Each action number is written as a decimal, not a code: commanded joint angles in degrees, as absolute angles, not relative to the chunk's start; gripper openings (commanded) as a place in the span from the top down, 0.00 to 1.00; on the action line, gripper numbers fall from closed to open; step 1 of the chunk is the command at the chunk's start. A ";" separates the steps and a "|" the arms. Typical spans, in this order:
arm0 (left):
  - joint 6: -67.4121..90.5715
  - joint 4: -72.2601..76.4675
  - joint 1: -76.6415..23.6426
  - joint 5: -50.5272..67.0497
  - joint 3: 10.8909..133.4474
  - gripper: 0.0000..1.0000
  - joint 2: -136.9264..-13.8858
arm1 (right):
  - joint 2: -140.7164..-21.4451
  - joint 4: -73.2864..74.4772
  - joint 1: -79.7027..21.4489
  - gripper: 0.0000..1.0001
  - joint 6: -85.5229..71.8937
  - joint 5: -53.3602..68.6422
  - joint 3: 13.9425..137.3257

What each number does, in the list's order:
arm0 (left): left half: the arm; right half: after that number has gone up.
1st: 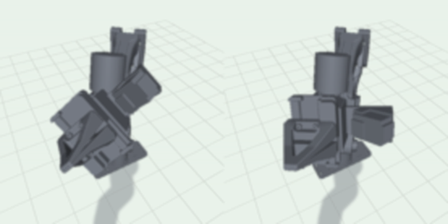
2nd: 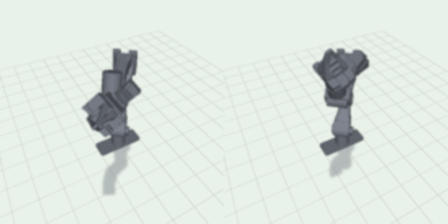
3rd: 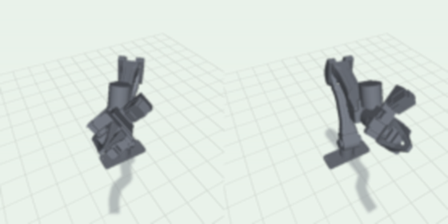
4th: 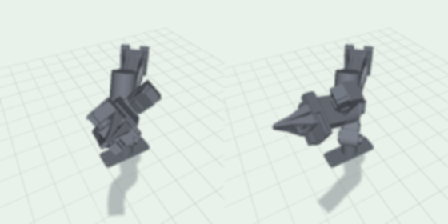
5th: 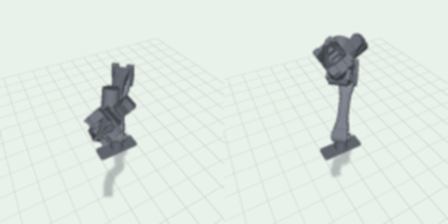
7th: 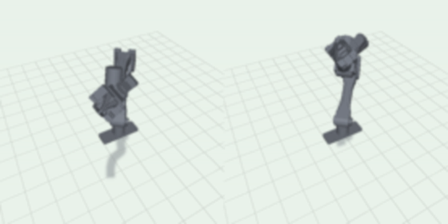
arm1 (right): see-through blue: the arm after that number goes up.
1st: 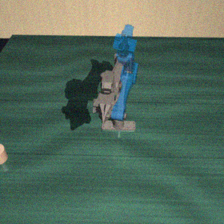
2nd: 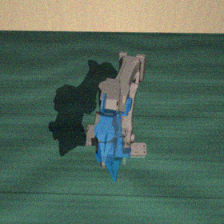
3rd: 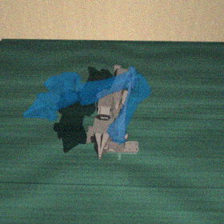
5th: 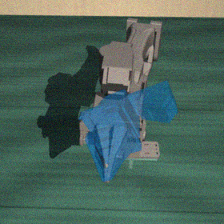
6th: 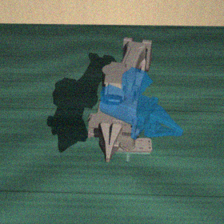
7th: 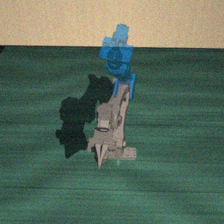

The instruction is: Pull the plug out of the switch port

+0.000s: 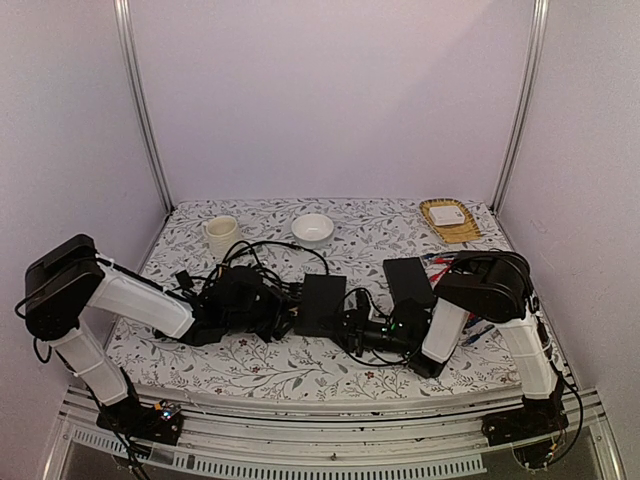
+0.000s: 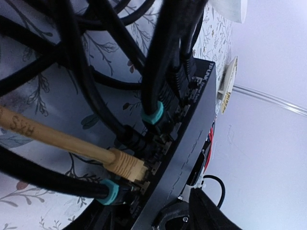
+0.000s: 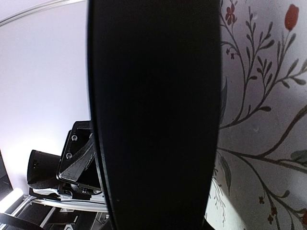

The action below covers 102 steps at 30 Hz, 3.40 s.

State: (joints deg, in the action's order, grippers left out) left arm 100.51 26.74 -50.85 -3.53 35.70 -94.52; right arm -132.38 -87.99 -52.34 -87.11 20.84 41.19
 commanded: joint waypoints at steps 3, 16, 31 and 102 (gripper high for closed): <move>98.64 34.32 -49.29 3.89 31.81 0.44 -90.76 | -130.35 -102.42 -50.91 0.76 -82.56 25.83 40.00; 90.29 42.28 -49.48 15.09 25.93 0.41 -86.47 | -120.29 -87.70 -48.33 0.79 -75.27 33.76 42.48; 76.92 67.33 -48.16 15.42 18.46 0.35 -87.32 | -108.49 -72.07 -49.00 0.80 -74.65 39.44 45.35; 79.09 69.25 -53.96 -6.77 30.31 0.95 -89.25 | -102.88 -54.03 -41.80 0.46 -69.15 43.76 50.55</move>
